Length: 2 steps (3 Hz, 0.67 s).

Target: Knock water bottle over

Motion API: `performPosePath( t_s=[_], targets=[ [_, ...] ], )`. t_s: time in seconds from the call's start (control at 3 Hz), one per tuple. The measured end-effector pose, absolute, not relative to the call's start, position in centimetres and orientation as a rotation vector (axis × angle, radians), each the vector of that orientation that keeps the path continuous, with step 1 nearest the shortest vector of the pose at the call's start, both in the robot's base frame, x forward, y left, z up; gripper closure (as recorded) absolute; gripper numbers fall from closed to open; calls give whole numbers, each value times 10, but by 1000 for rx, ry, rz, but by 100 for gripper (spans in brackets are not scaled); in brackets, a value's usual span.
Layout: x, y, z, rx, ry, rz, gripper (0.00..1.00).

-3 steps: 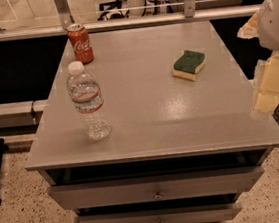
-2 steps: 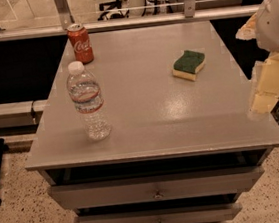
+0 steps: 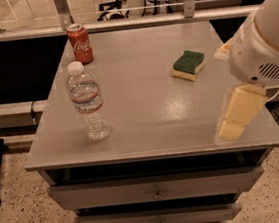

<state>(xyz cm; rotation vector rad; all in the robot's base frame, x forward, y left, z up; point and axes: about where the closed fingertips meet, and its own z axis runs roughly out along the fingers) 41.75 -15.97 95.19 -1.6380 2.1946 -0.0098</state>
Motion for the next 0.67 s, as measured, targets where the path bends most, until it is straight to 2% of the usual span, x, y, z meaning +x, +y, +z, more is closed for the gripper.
performPosePath(
  t_s=[0.67],
  targets=[
    [412, -73, 915, -1520, 2072, 139, 0]
  ],
)
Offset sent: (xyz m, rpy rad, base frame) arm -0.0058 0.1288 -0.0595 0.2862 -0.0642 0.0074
